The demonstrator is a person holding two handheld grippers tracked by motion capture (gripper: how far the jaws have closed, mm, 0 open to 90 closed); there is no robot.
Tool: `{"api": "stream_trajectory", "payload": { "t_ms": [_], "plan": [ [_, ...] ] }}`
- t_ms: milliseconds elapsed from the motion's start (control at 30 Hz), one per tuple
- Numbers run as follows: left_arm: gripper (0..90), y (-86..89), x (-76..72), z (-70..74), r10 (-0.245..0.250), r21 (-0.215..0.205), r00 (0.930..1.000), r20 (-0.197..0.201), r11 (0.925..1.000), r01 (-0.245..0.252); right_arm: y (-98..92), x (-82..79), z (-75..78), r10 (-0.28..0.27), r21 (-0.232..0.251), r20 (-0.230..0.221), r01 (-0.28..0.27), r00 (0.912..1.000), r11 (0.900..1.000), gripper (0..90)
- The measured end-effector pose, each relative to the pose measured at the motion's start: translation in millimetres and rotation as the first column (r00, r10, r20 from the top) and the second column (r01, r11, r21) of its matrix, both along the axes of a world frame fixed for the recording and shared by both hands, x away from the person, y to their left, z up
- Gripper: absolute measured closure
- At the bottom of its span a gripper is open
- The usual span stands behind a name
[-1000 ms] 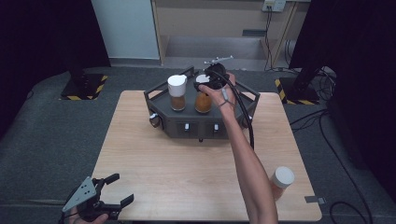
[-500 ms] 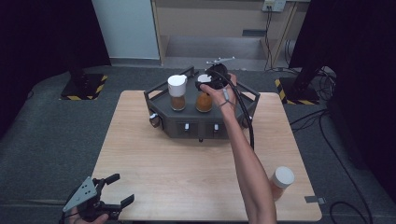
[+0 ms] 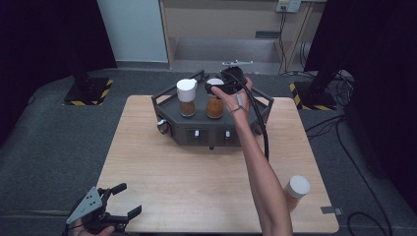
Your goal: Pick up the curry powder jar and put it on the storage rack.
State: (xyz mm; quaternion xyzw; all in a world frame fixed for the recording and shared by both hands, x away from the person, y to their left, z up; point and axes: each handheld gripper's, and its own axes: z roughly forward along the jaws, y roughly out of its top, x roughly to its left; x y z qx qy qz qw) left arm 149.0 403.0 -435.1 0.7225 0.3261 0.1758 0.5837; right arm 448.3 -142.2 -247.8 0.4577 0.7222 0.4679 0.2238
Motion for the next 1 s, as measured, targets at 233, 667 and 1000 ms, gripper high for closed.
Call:
{"api": "stream_trajectory", "payload": {
  "t_ms": [233,667,1000],
  "plan": [
    [4.4,-0.7,0.0,0.3,0.000,0.004,1.0000,0.001,1.0000,0.000,-11.3,-12.1,2.4,0.006,0.033,0.029,-0.007,0.9996,0.999,6.4],
    [4.4,-1.4,-0.7,0.4,0.004,0.004,1.0000,0.003,1.0000,-0.004,-27.0,-52.9,17.8,0.066,0.054,0.099,-0.072,0.9929,0.996,3.9],
    [4.4,-1.3,-1.1,0.4,0.012,0.004,0.9999,0.004,0.9999,-0.012,-47.1,-88.8,14.5,0.192,0.114,0.135,-0.208,0.9721,0.971,2.3]
  ]
}}
